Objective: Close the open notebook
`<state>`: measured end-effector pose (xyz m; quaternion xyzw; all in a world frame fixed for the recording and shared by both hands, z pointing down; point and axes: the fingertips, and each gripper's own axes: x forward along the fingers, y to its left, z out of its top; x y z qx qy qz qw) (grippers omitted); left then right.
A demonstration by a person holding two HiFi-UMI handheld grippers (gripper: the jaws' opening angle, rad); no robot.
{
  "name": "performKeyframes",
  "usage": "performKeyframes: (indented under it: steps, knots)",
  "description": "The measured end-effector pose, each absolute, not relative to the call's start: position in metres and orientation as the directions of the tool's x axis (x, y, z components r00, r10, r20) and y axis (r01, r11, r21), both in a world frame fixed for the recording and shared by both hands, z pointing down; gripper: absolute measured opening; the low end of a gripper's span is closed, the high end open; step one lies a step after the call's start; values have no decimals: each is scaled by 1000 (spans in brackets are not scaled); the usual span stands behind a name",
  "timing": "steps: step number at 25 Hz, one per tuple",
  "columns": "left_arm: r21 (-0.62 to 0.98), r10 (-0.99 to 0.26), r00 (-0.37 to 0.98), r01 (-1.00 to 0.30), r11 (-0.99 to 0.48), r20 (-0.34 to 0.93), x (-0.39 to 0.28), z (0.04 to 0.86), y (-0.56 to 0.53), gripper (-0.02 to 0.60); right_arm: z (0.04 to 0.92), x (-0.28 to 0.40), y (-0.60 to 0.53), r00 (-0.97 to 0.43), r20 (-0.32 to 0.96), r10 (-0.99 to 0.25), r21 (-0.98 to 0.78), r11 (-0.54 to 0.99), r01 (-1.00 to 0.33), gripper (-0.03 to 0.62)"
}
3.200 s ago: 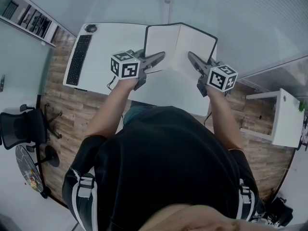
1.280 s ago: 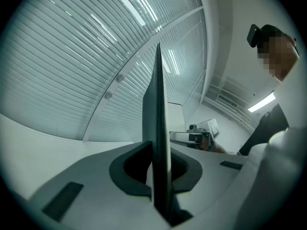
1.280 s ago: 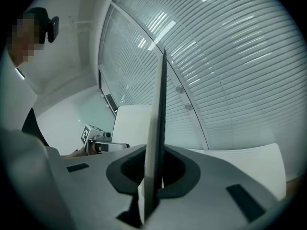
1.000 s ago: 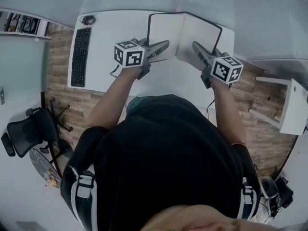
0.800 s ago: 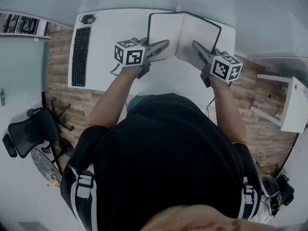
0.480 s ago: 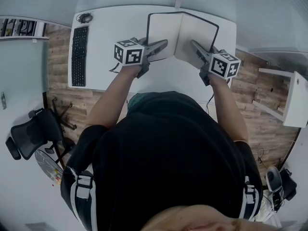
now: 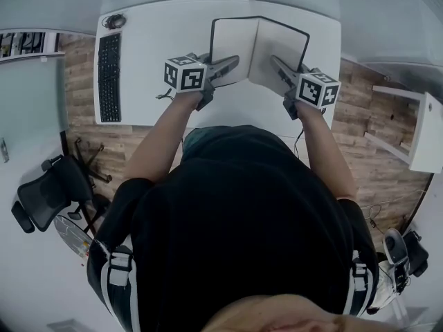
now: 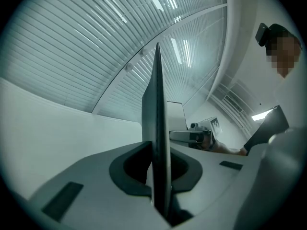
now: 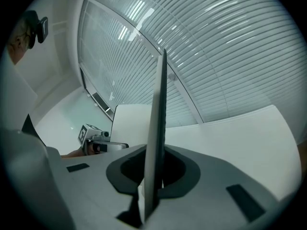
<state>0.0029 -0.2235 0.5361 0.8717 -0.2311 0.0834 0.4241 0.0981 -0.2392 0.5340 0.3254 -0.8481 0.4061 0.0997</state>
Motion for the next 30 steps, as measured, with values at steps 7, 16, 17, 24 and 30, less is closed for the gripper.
performKeyframes:
  steps: [7, 16, 17, 24, 30]
  knots:
    - [716, -319, 867, -496, -491, 382, -5, 572, -223, 44, 565, 90, -239, -755, 481, -447, -614, 443, -653, 67]
    - [731, -289, 858, -513, -451, 424, -11, 603, -207, 44, 597, 83, -225, -751, 517, -410, -624, 419, -659, 67]
    - [731, -283, 857, -515, -448, 430, -12, 606, -205, 44, 601, 82, -224, -751, 522, -404, -624, 419, -659, 67]
    - [747, -250, 852, -523, -411, 459, -24, 633, -195, 44, 624, 70, -217, -745, 558, -366, -622, 409, -668, 67]
    - [768, -219, 855, -519, -374, 471, -25, 652, -187, 44, 648, 68, -209, -741, 576, -344, -633, 385, -671, 67]
